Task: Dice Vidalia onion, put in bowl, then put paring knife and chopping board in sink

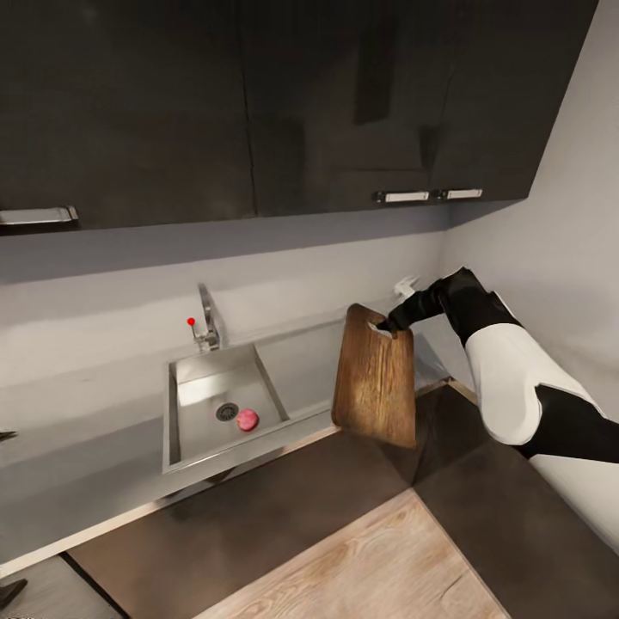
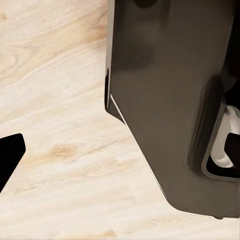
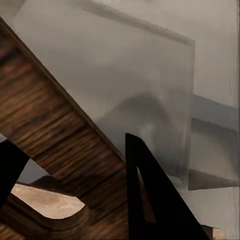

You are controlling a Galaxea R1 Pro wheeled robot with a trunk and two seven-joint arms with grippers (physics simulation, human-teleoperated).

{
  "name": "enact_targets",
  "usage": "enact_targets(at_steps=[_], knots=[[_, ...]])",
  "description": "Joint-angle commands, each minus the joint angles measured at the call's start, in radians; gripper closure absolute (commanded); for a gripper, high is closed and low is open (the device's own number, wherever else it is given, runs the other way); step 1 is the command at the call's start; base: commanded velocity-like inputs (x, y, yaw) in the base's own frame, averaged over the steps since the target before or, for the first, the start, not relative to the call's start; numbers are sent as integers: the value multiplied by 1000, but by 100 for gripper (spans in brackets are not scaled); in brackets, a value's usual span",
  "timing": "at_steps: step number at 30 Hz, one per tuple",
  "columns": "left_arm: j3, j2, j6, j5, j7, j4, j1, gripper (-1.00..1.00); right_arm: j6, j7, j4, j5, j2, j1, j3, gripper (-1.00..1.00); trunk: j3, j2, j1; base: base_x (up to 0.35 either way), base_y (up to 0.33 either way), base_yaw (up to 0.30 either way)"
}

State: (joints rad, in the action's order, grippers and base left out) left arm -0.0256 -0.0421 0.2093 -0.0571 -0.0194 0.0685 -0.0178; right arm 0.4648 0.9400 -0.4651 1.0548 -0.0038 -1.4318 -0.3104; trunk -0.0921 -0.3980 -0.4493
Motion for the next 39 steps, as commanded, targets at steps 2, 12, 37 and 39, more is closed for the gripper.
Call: enact_targets(at_steps=[2,12,37,39], knots=[[-2,0,5,-6,-2,2,1,-100,50,-25,-1,1,-28,-1,-14,100,1,-2,-1,-1,0,118],[-2,1,8,-6,-4,-1,1,-100,274,-216,-66,0,-80,-1,-19,100,4,-2,-1,0,0,25],[-2,1,119,-145,4,4,1,-100,371,-967,-74,-173,-39,-1,-399,100,0,-2,-1,0,0,67],[-2,1,119,-145,4,4,1,-100,372,-968,-74,-174,-38,-1,-399,100,-2,-2,-1,0,0,242]])
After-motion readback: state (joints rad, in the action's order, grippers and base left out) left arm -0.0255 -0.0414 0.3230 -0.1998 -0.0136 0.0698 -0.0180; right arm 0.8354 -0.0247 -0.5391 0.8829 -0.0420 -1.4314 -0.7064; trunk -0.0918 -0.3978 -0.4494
